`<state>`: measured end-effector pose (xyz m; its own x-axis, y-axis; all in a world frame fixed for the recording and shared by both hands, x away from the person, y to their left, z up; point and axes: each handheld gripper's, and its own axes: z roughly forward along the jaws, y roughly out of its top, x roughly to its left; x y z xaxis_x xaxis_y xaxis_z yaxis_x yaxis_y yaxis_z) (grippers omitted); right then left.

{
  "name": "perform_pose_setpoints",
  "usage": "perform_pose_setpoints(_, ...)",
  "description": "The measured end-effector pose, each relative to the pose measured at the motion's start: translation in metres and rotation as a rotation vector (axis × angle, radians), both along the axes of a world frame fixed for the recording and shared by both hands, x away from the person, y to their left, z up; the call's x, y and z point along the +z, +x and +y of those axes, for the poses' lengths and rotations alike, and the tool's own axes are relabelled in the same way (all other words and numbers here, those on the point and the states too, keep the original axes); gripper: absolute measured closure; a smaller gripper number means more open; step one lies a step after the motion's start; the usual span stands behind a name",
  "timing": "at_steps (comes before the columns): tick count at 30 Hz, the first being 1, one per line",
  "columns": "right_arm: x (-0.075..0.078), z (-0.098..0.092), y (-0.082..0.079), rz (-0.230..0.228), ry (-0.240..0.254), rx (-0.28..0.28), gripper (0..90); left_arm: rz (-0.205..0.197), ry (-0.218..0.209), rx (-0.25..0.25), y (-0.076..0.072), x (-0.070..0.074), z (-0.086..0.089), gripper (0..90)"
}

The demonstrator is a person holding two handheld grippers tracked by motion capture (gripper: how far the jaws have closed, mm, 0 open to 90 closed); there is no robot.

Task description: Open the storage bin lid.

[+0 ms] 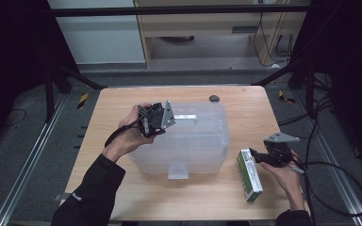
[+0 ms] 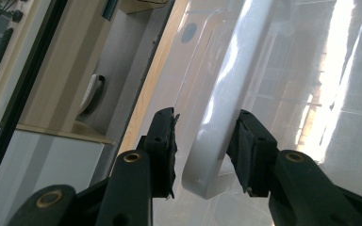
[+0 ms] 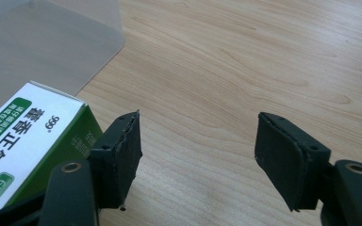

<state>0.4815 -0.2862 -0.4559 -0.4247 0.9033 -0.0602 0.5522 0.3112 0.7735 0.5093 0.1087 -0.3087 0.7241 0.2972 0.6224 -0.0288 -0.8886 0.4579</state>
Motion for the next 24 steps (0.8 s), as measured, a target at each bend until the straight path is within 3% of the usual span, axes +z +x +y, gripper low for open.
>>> perform_pose_setpoints(24, 0.0032, -0.0004, -0.0011, 0.000, 0.008, -0.005, 37.1, -0.014, 0.094, -0.018, -0.0007, 0.0031, -0.0052, 68.9)
